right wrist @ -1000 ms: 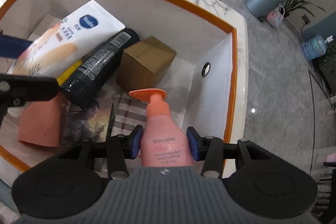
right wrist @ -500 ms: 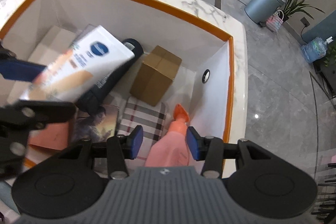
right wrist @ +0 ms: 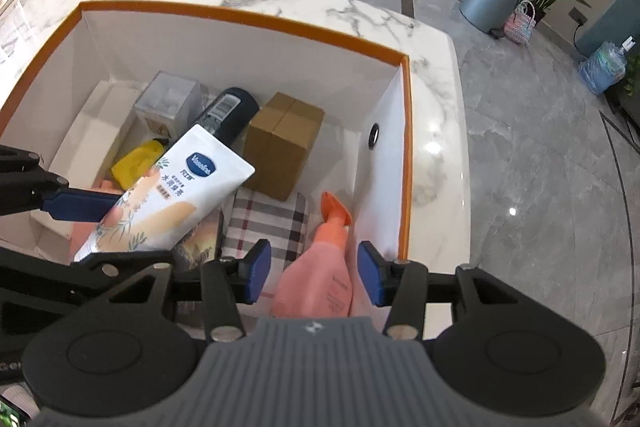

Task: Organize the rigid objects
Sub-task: 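Lower the pink bottle and open the right tool while the left tool releases the tube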

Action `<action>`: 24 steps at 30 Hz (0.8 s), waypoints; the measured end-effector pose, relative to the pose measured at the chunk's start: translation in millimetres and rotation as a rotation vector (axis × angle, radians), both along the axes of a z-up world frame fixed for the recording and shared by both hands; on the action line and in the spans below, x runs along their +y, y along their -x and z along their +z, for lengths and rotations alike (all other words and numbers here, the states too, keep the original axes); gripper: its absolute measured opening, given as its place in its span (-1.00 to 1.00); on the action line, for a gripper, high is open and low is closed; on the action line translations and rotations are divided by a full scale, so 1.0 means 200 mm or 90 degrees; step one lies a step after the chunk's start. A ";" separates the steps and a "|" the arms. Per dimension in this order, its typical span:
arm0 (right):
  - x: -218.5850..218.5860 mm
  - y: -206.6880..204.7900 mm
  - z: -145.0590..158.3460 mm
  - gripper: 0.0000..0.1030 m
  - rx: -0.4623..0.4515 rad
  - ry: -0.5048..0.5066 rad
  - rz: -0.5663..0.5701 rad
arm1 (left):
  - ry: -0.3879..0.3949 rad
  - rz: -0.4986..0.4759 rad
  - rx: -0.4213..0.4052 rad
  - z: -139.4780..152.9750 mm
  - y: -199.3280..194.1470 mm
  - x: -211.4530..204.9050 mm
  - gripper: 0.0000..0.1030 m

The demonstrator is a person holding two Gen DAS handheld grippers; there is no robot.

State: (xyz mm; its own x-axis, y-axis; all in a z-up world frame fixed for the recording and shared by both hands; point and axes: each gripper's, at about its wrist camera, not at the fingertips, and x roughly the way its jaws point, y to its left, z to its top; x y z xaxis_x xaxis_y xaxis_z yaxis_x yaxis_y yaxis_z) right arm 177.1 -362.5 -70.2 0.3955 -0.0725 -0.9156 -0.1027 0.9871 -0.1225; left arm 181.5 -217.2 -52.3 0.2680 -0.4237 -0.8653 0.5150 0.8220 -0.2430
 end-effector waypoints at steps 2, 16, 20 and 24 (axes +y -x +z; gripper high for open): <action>0.00 0.01 -0.01 -0.06 0.002 0.000 0.006 | -0.009 0.000 0.004 -0.01 0.01 -0.01 -0.01; -0.01 0.05 0.03 0.17 -0.028 0.005 0.010 | -0.012 0.002 -0.020 0.08 0.06 0.06 0.28; 0.01 0.08 0.07 0.22 -0.045 -0.003 0.016 | -0.010 0.011 -0.061 0.16 0.10 0.13 0.30; 0.03 0.13 0.12 0.37 -0.053 -0.010 0.022 | -0.024 0.029 -0.127 0.27 0.16 0.21 0.31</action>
